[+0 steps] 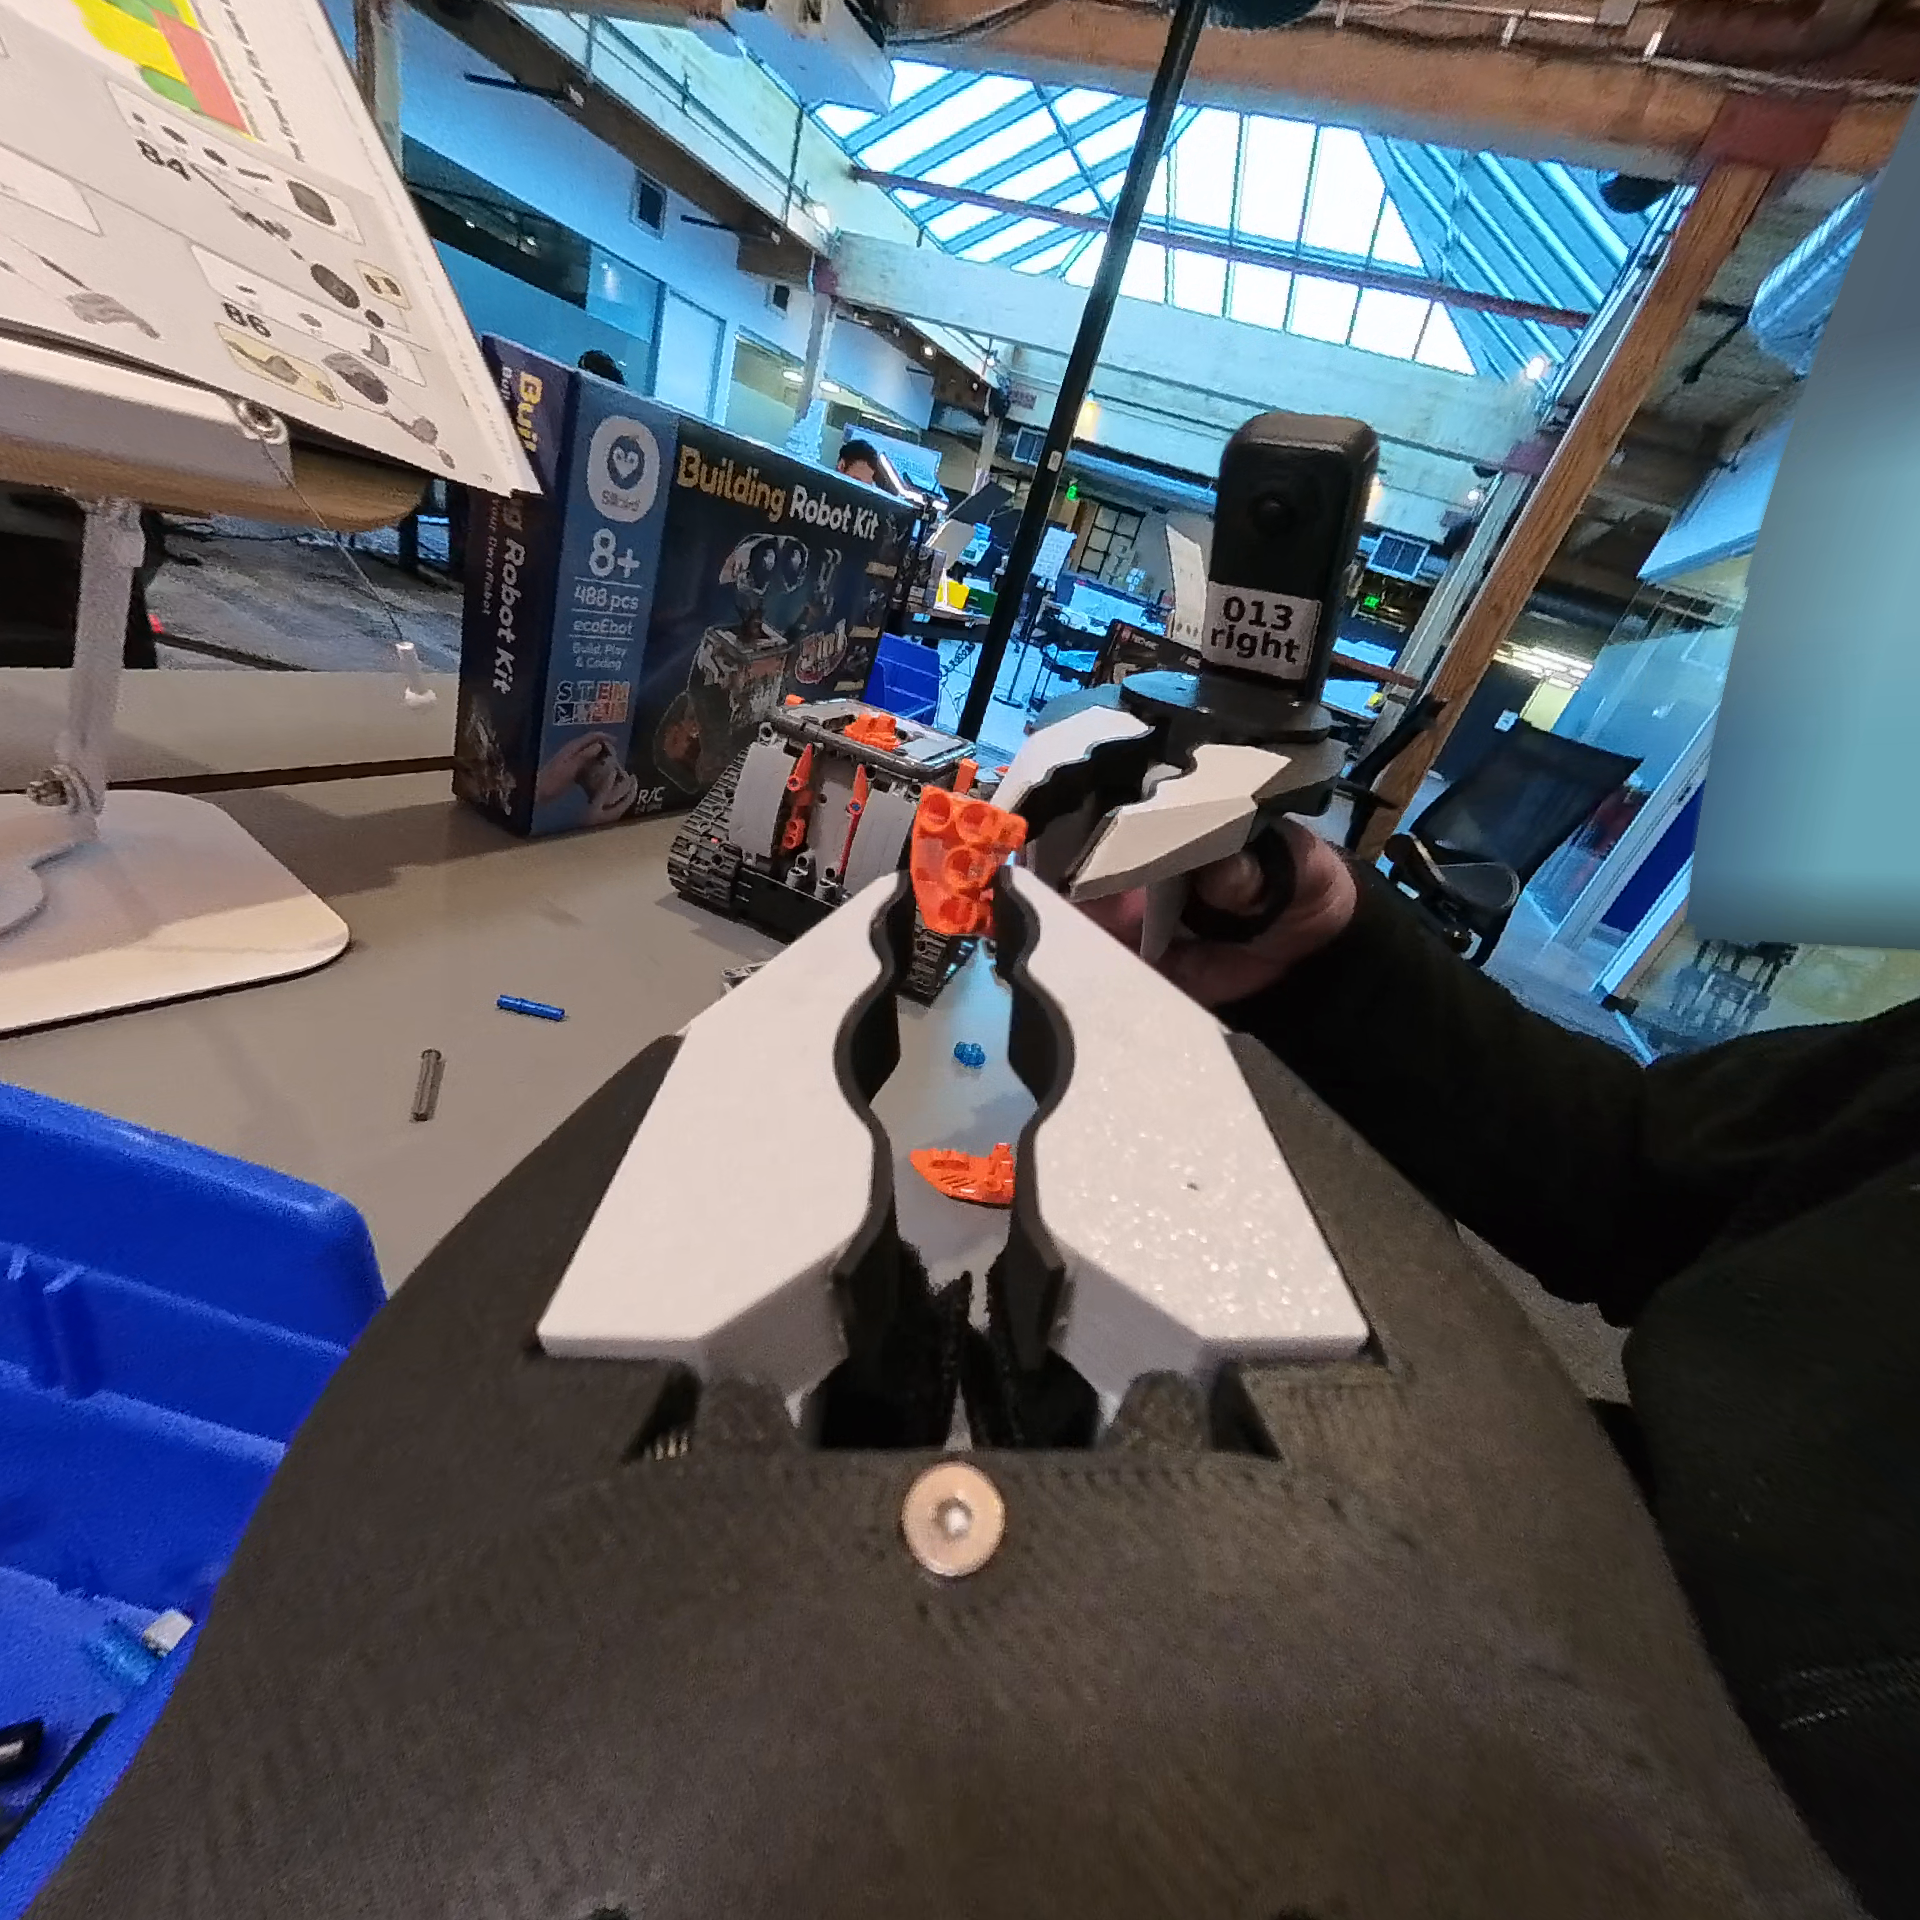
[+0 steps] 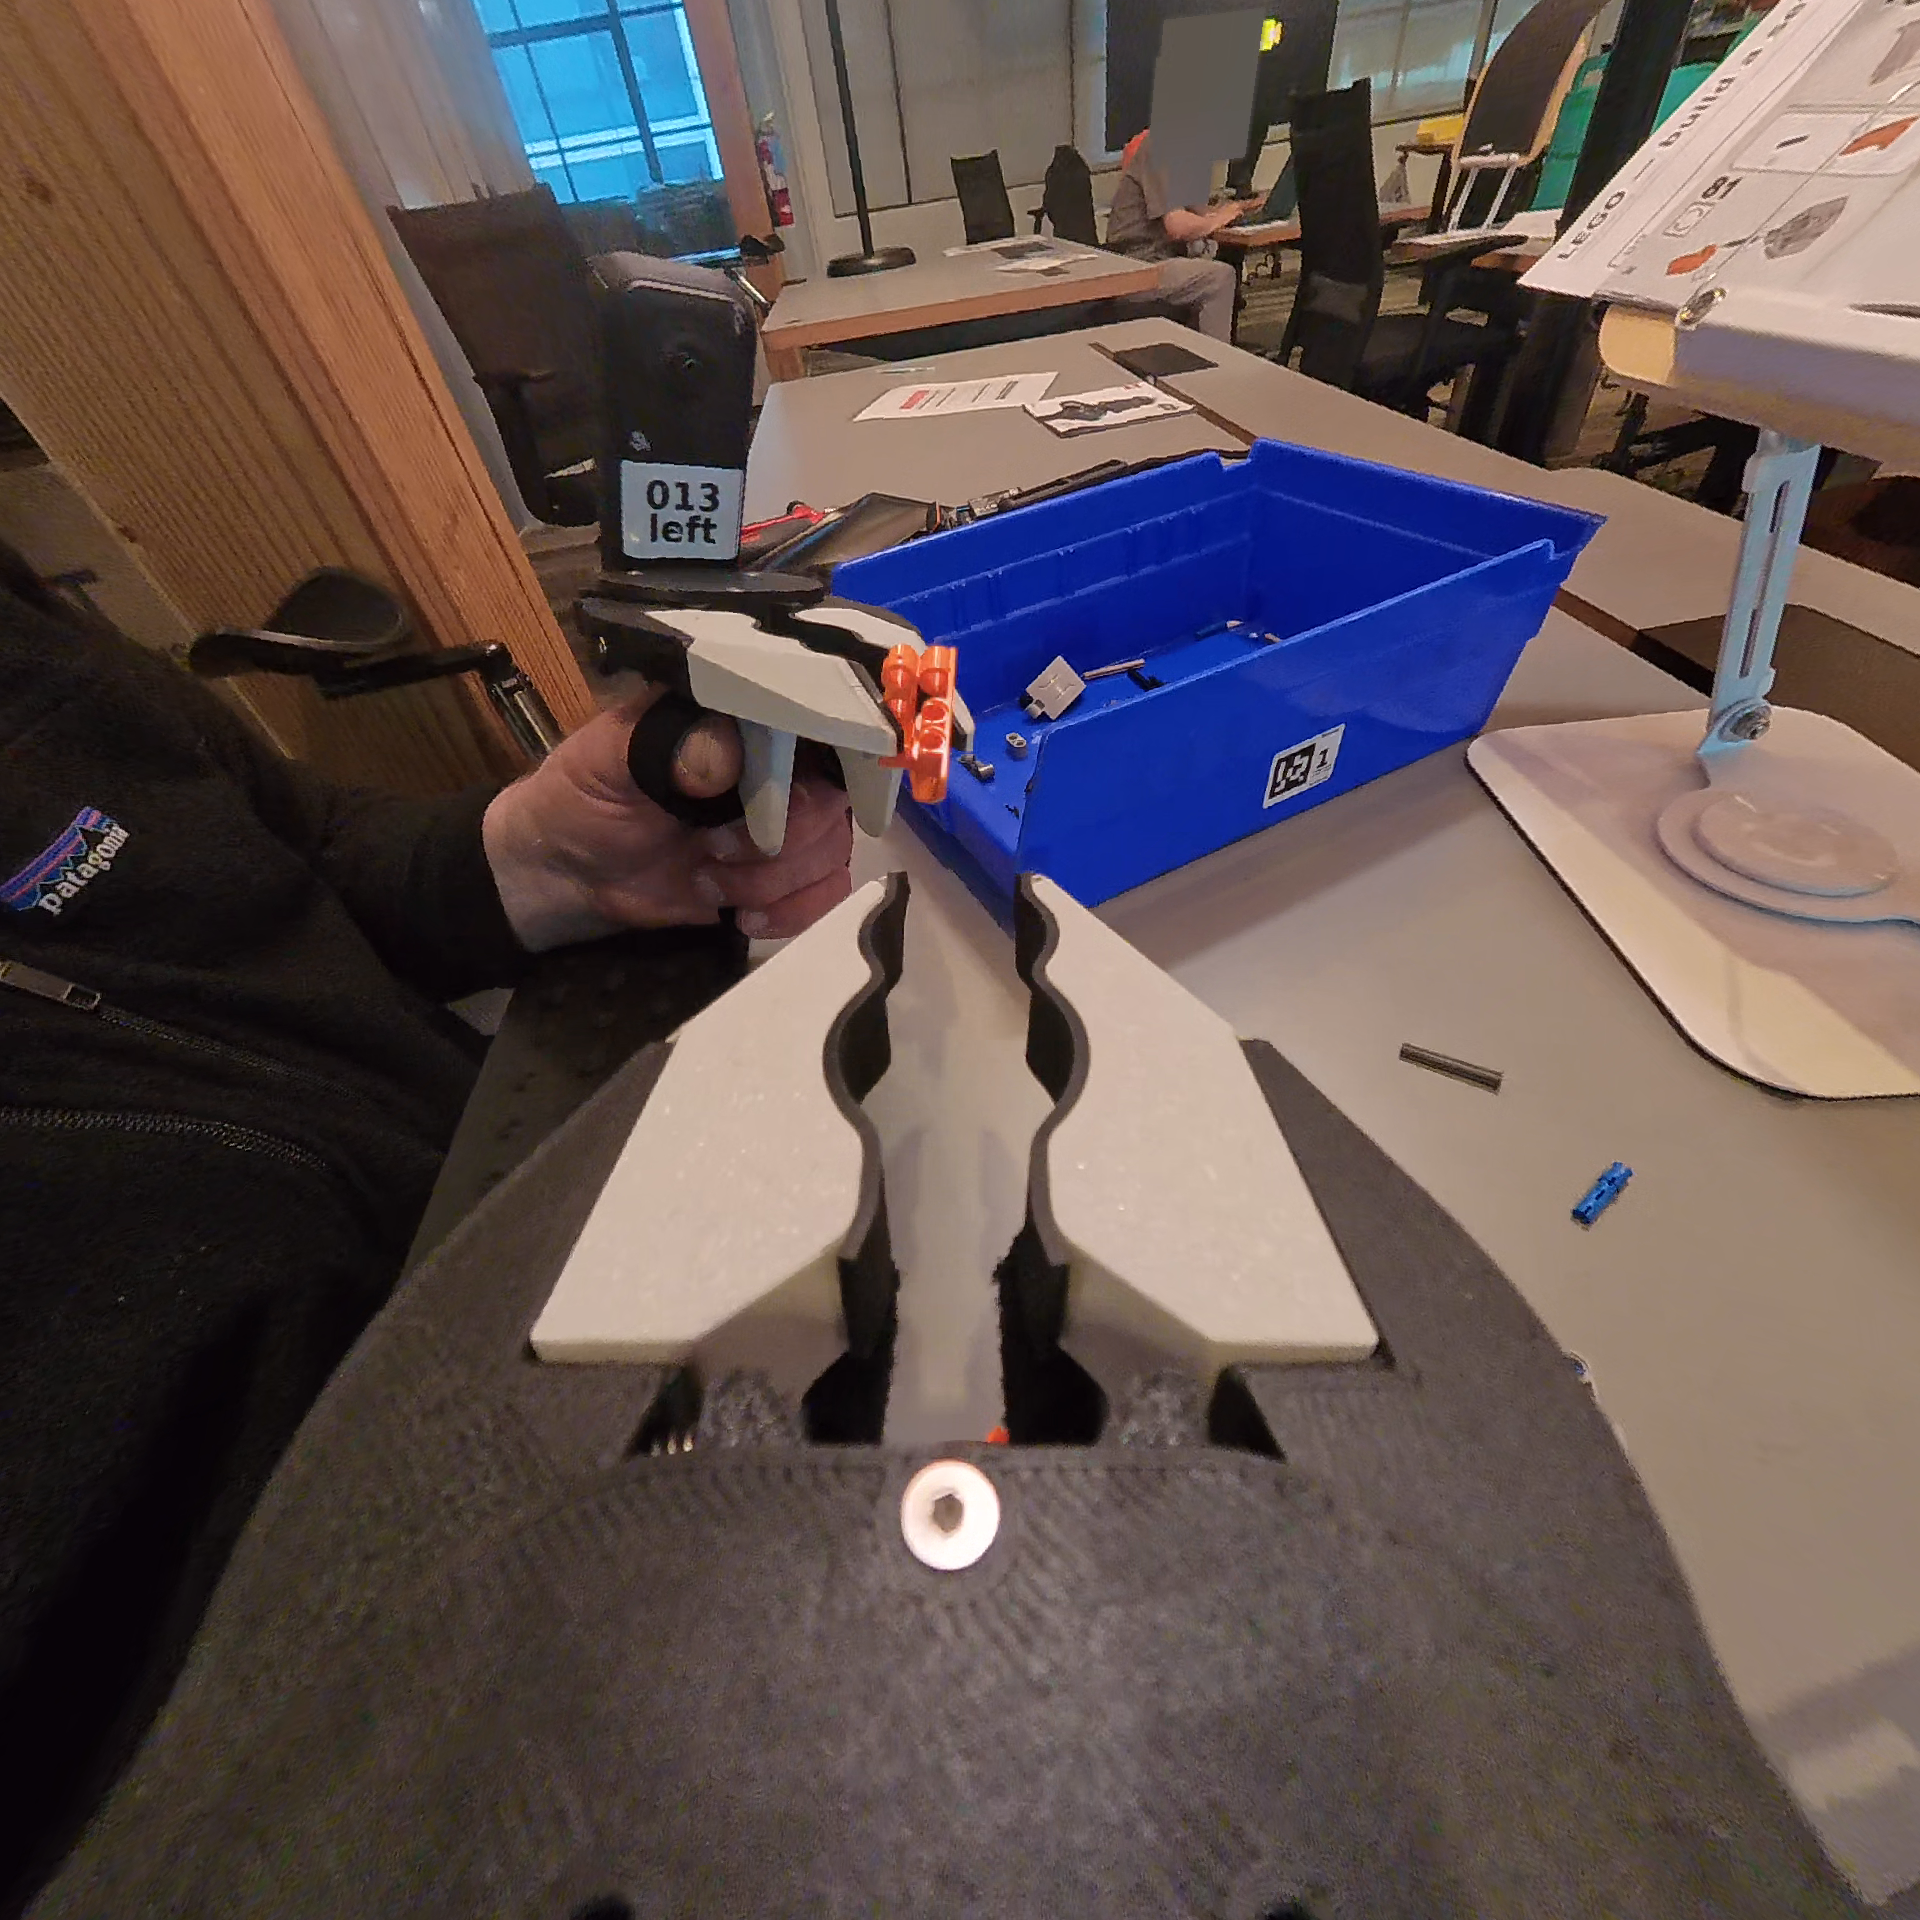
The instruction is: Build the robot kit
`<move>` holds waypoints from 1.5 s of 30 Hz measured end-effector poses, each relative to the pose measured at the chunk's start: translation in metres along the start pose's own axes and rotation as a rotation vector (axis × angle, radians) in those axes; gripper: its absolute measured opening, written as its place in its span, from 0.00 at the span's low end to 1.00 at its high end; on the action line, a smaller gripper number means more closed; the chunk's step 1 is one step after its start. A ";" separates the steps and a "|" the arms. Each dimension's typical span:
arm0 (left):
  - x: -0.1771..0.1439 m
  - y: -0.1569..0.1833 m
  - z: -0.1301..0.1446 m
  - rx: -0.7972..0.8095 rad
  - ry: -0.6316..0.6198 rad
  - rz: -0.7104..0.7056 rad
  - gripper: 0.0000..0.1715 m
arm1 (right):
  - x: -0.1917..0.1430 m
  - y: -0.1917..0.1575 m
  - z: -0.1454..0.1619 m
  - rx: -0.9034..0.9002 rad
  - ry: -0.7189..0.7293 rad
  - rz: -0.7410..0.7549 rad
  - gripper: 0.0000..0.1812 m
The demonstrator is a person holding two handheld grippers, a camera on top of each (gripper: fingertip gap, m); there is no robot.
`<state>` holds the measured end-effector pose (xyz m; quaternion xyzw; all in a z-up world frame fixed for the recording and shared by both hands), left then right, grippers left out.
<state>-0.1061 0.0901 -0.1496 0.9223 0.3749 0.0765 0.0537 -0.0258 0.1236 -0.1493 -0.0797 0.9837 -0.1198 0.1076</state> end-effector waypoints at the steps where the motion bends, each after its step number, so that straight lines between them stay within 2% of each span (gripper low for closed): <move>1: 0.000 0.000 0.000 0.003 -0.002 0.000 0.07 | 0.001 0.000 -0.001 -0.003 0.007 0.000 0.11; 6: 0.004 0.005 0.003 0.075 -0.047 -0.006 0.07 | 0.003 -0.004 -0.004 -0.051 0.032 0.012 0.12; 13: 0.011 0.011 0.010 0.150 -0.106 -0.015 0.07 | 0.008 -0.008 0.001 -0.073 0.009 -0.005 0.03; 38: 0.015 0.017 0.009 0.242 -0.124 -0.026 0.07 | 0.021 -0.011 0.021 -0.063 -0.107 -0.029 0.03; 40: 0.015 0.018 0.010 0.254 -0.133 -0.027 0.07 | 0.020 -0.010 0.022 -0.061 -0.117 -0.026 0.04; 42: 0.015 0.019 0.009 0.264 -0.134 -0.027 0.07 | 0.017 -0.008 0.020 -0.091 -0.120 0.001 0.08; 45: 0.016 0.018 0.011 0.304 -0.158 -0.045 0.07 | 0.009 -0.004 0.015 -0.220 -0.129 0.089 0.14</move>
Point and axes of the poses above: each gripper's, where its closed fingertips meet, x out along the fingers, z out of its underside, y = z × x across the jaws, the point moved 3 cm from there along -x, back along the fingers, and after that the axes turned 8 degrees about x, right-handed, at the moved point
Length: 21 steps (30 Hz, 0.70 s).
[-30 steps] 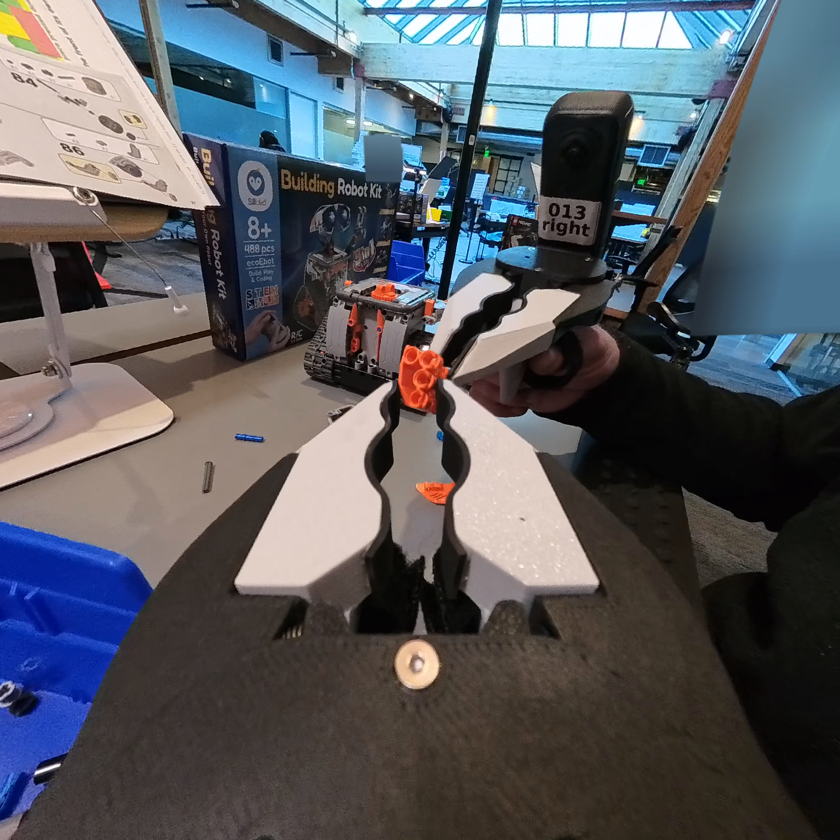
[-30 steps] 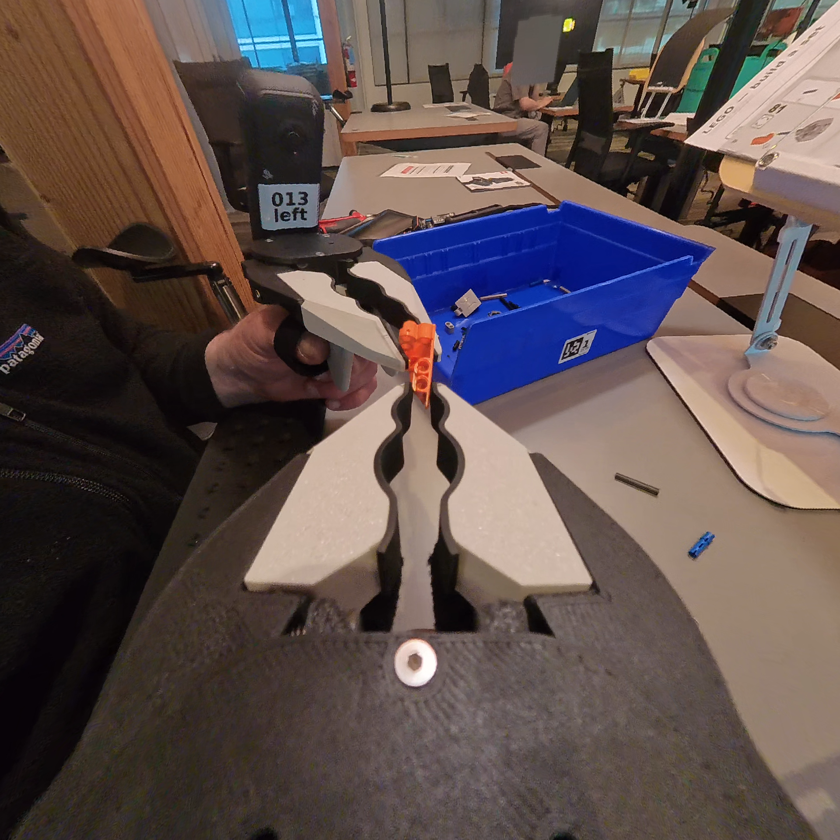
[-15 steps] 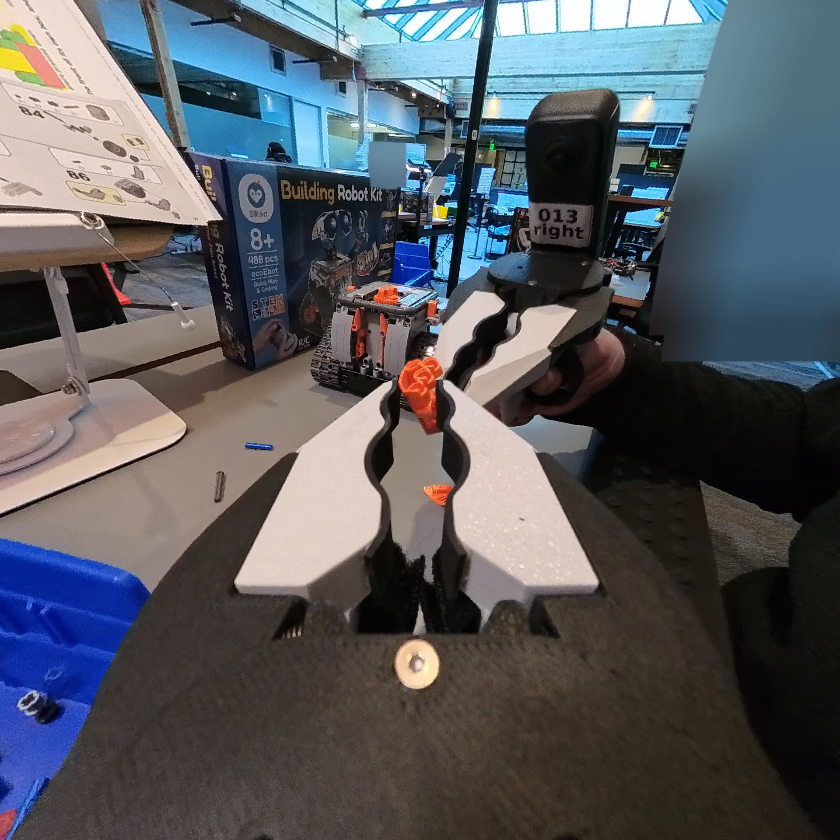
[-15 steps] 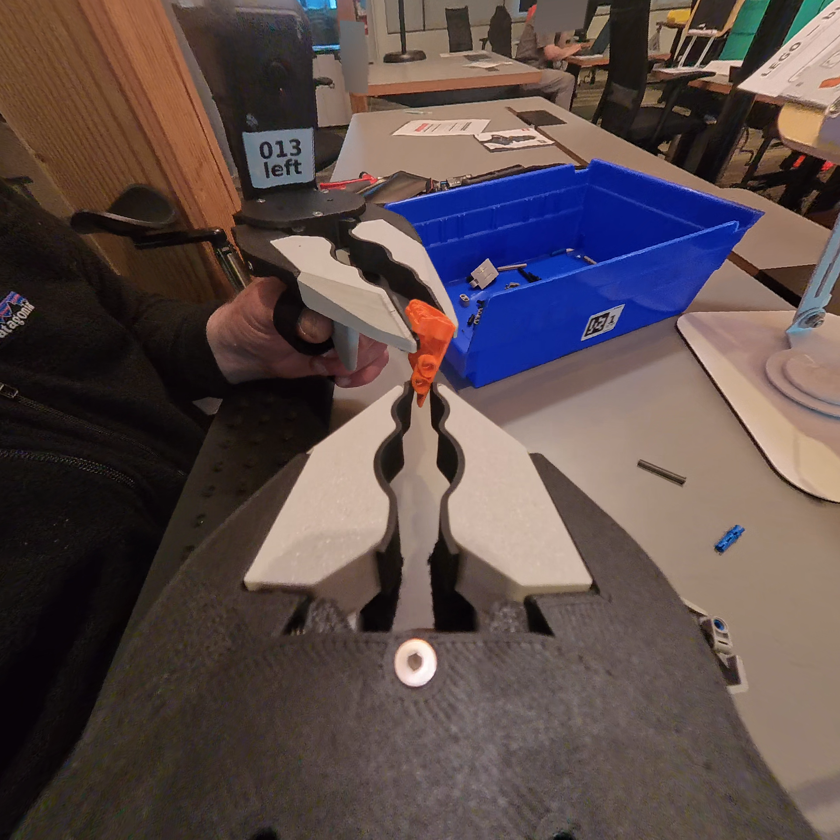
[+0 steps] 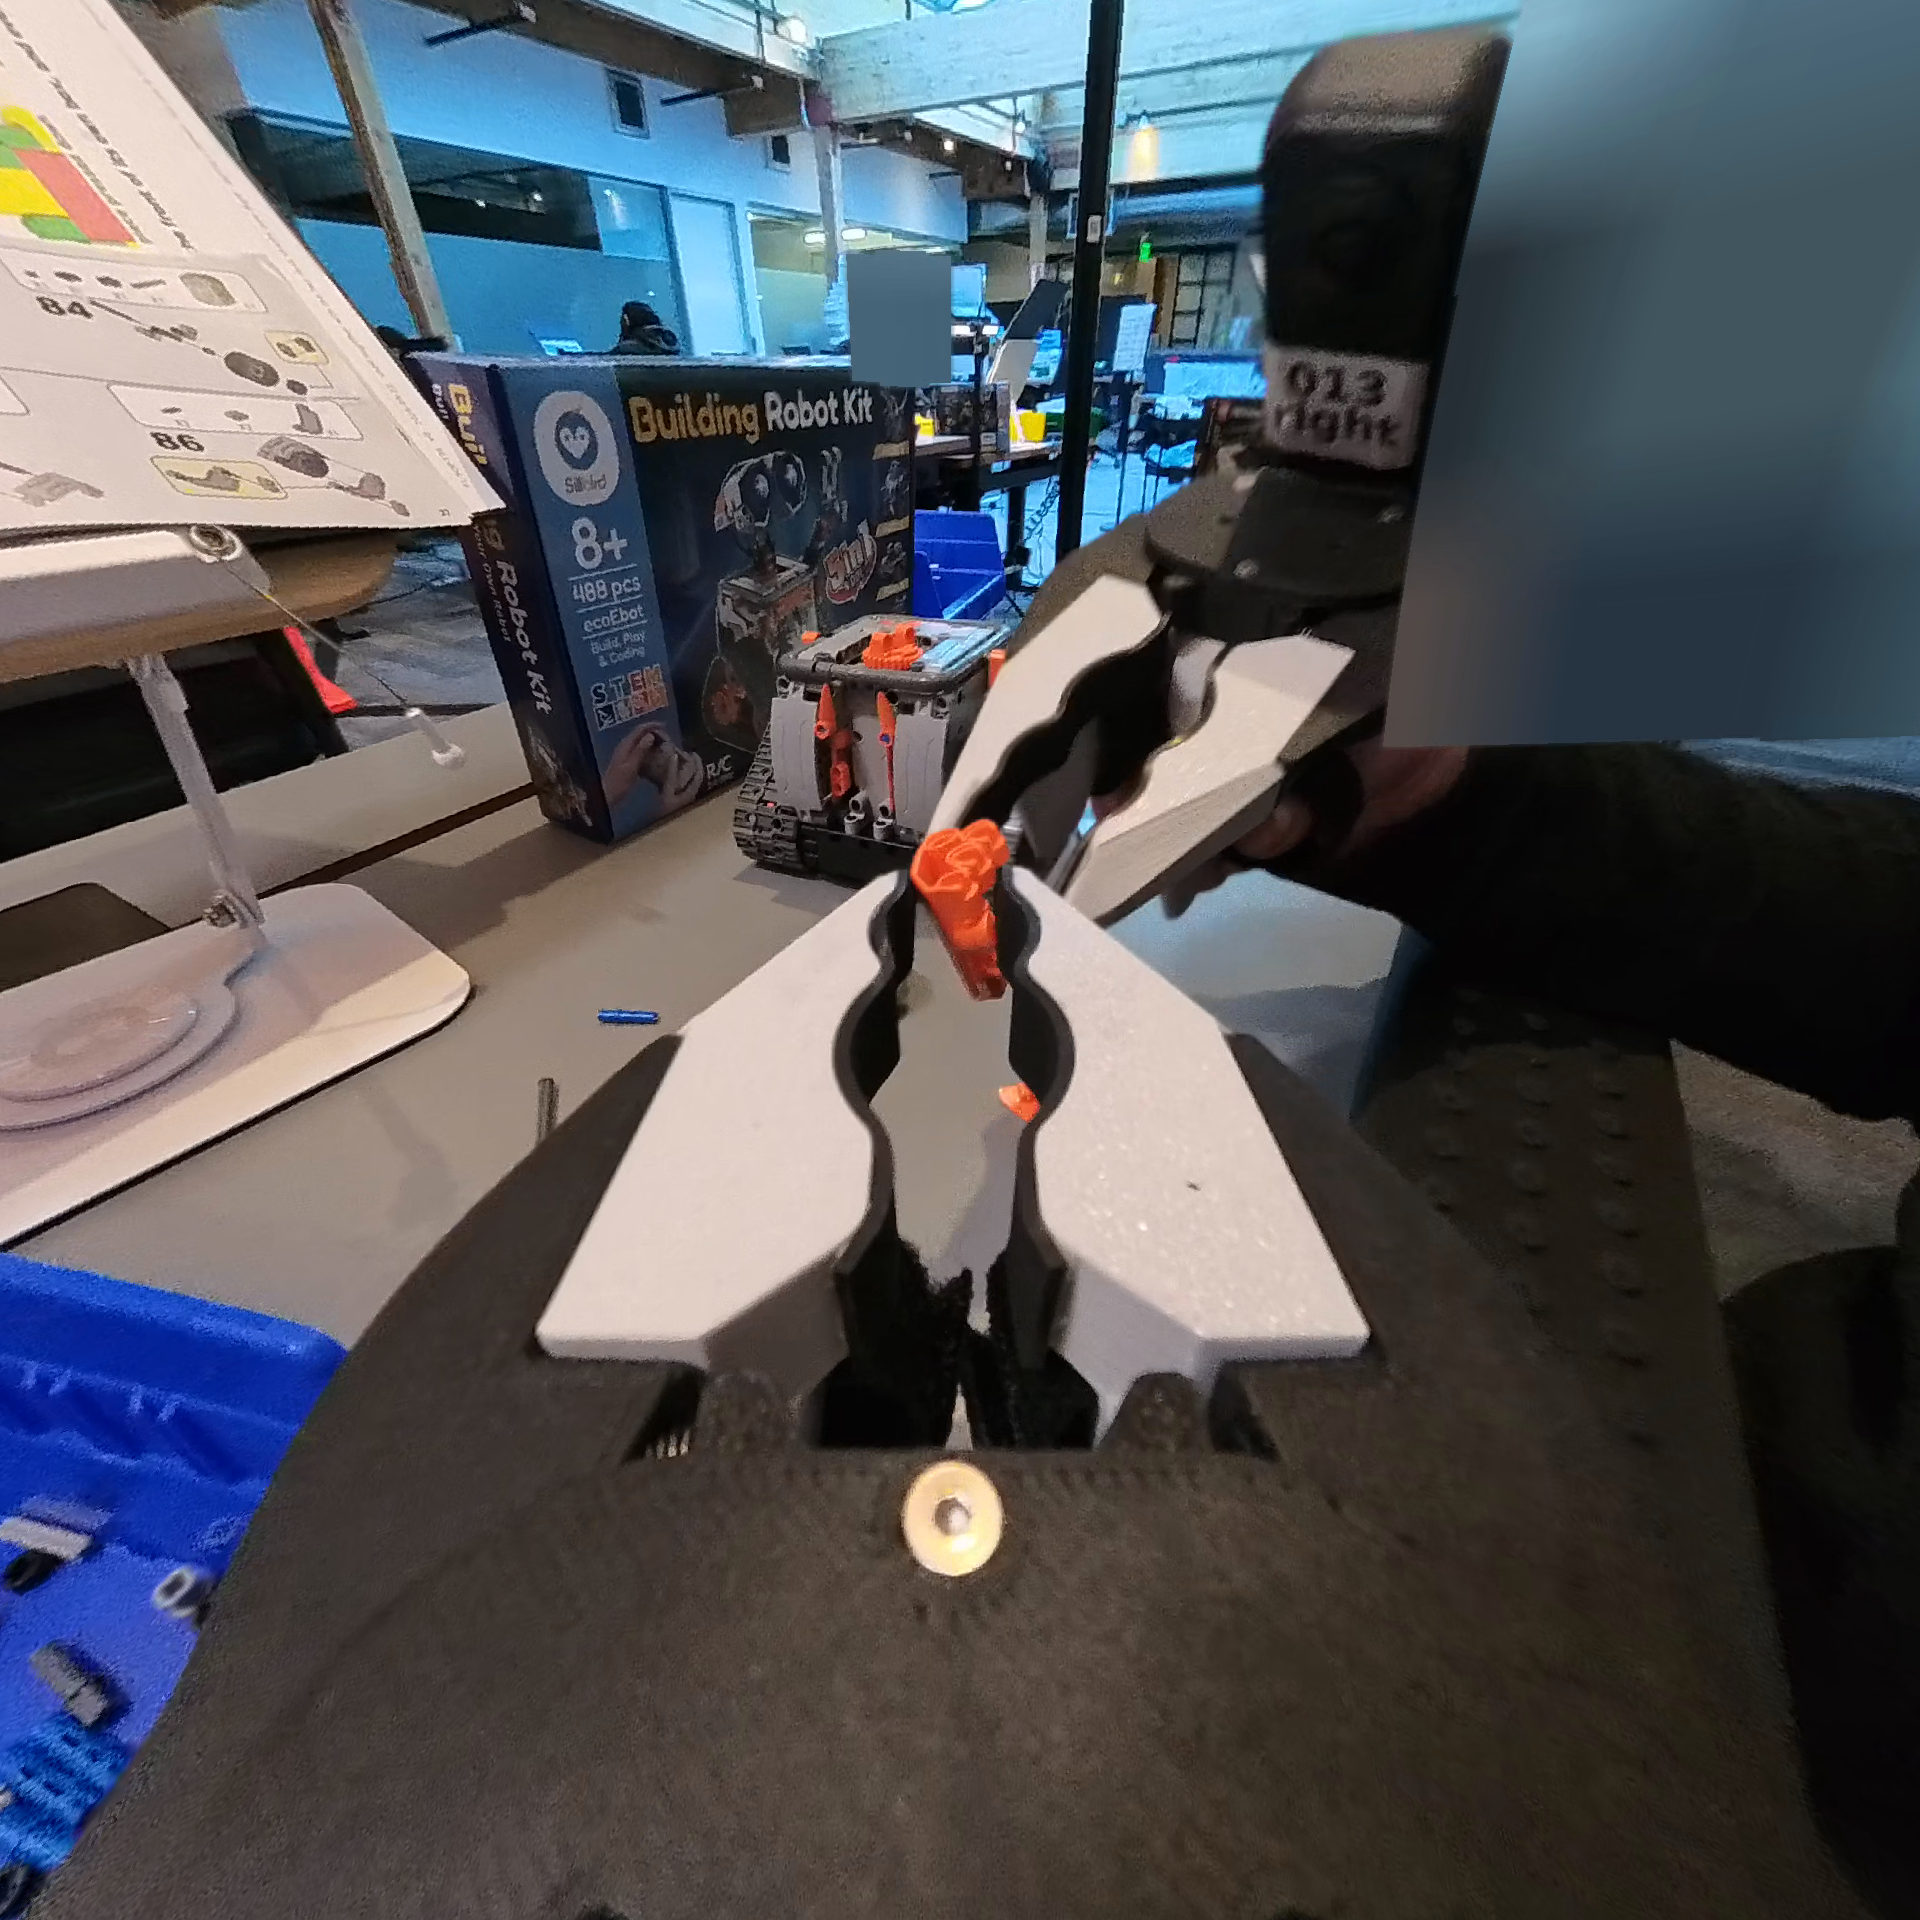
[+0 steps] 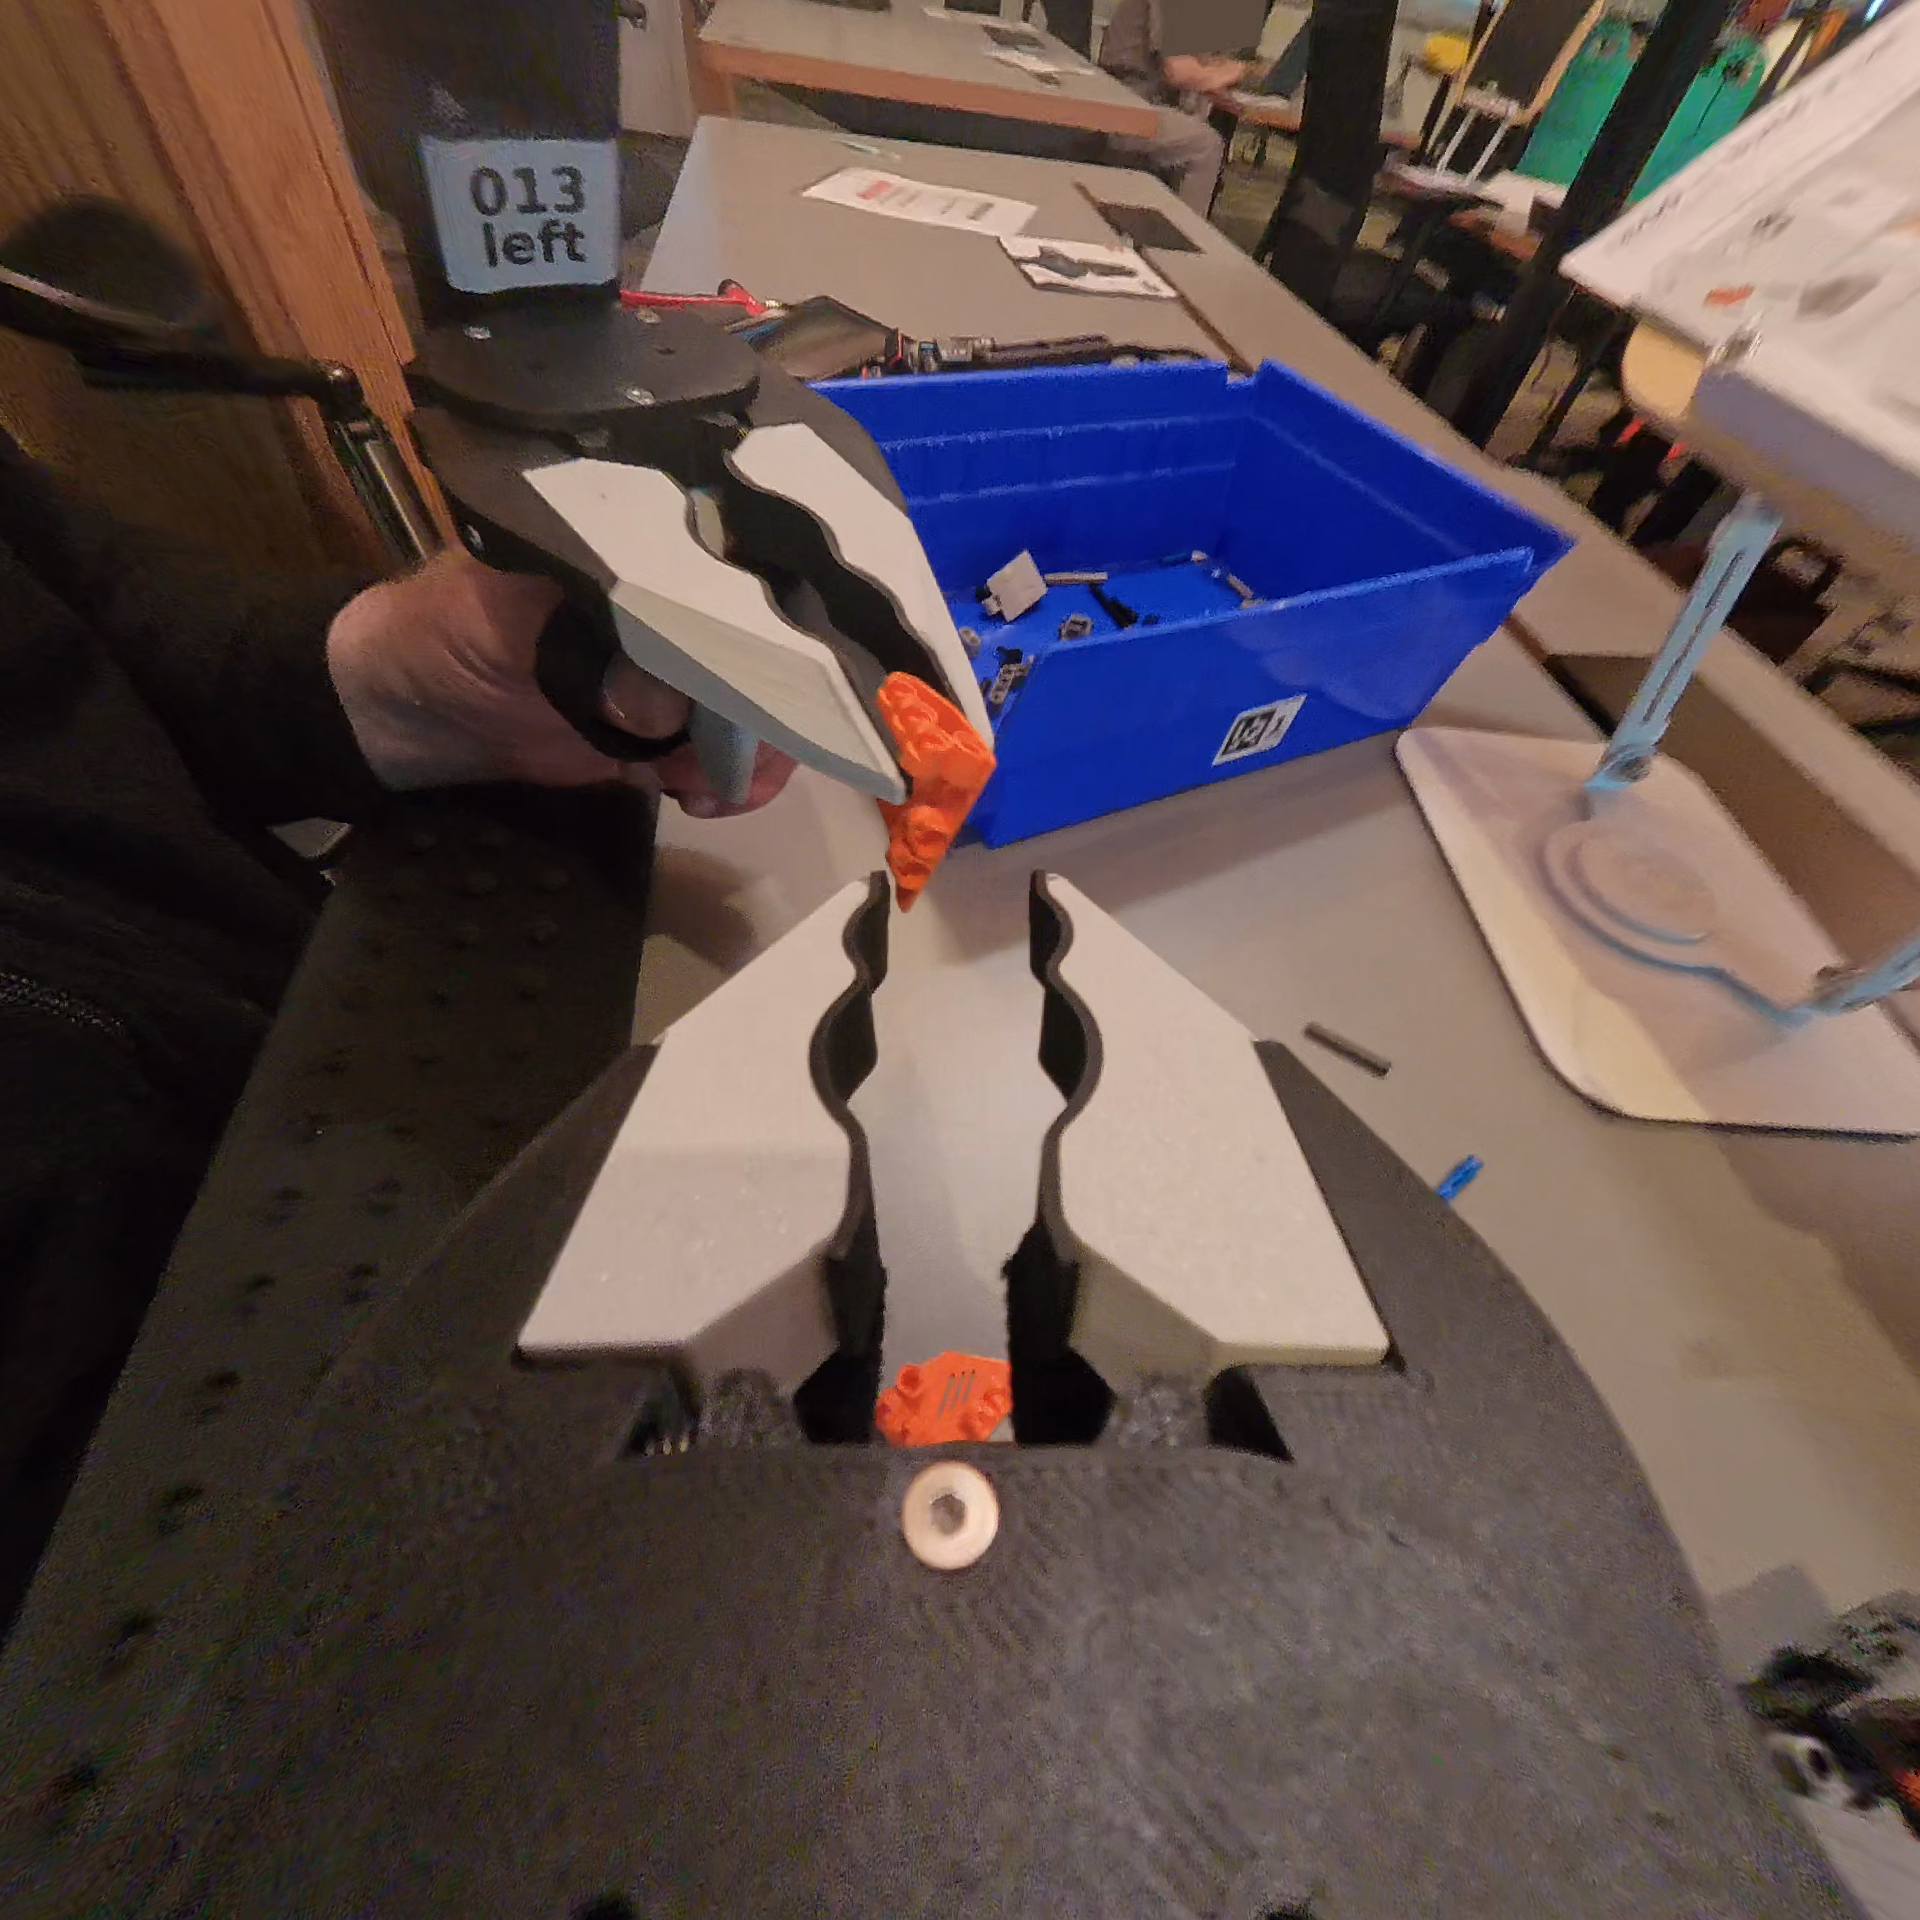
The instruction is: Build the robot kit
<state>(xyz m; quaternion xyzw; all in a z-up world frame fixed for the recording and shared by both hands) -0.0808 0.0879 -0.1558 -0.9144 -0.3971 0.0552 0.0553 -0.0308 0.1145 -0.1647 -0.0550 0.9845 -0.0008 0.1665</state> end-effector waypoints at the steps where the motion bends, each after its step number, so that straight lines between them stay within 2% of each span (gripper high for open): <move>1: 0.000 0.000 0.001 0.015 -0.009 -0.004 0.07 | -0.002 -0.002 -0.003 -0.027 0.014 0.004 0.14; 4: 0.003 0.005 0.003 0.044 -0.038 0.016 0.07 | -0.005 -0.007 -0.008 -0.062 0.037 -0.007 0.15; 6: 0.005 0.009 0.004 0.062 -0.052 0.024 0.07 | -0.001 -0.010 -0.003 -0.069 0.005 -0.020 0.14; 10: 0.007 0.013 0.003 0.079 -0.056 0.038 0.07 | 0.008 -0.012 0.010 -0.066 -0.082 -0.031 0.07; 21: 0.007 0.014 0.000 0.045 -0.031 0.063 0.07 | 0.012 -0.011 0.006 0.071 -0.011 -0.087 0.04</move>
Point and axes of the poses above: each gripper's, where its closed fingertips meet, x out along the fingers, z out of its underside, y = z × x across the jaws, the point moved 3 cm from there along -x, back along the fingers, and after that the axes turned 8 degrees about x, right-handed, at the moved point
